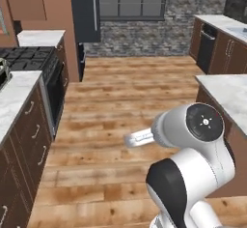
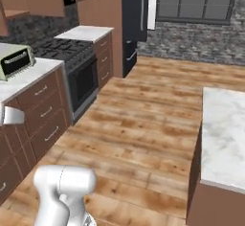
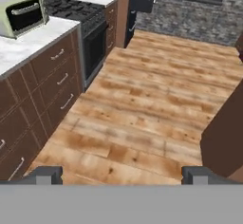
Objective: There is a bowl on the dining counter. Grab a lemon wedge from the fridge and place it in the bowl. Then get the liquor bottle and glass cup from the cabinet and place them next to the bowl.
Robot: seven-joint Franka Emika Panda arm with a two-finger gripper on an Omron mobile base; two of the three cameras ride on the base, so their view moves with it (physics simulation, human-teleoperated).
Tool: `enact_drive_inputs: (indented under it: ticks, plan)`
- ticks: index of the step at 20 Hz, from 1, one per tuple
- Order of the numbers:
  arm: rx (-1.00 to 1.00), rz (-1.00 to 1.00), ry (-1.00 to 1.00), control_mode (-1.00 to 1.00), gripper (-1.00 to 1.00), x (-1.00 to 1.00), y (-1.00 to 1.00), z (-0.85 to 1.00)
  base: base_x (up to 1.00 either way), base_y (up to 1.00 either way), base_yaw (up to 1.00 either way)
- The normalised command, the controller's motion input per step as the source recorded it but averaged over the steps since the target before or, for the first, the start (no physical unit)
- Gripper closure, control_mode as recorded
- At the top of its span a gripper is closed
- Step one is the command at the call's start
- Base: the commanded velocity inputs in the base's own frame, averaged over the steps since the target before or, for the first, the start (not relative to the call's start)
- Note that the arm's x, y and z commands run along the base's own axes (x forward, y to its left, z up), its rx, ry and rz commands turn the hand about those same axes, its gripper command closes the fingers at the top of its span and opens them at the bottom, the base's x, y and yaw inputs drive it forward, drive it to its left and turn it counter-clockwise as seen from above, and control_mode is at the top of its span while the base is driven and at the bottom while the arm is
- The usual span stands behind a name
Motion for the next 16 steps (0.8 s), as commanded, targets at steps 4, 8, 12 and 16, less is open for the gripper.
enact_drive_inputs:
  ticks: [4, 8, 12, 16]
  plan:
    - [0.0, 0.0, 0.0, 1.0, -1.0, 0.0, 0.0, 0.0, 0.83, 0.63, -0.26]
    - [0.0, 0.0, 0.0, 1.0, -1.0, 0.0, 0.0, 0.0, 0.83, 0.07, -0.03]
    - [0.0, 0.0, 0.0, 1.0, -1.0, 0.0, 0.0, 0.0, 0.94, 0.0, 0.01]
    - [0.0, 0.0, 0.0, 1.0, -1.0, 0.0, 0.0, 0.0, 0.93, 0.0, 0.07]
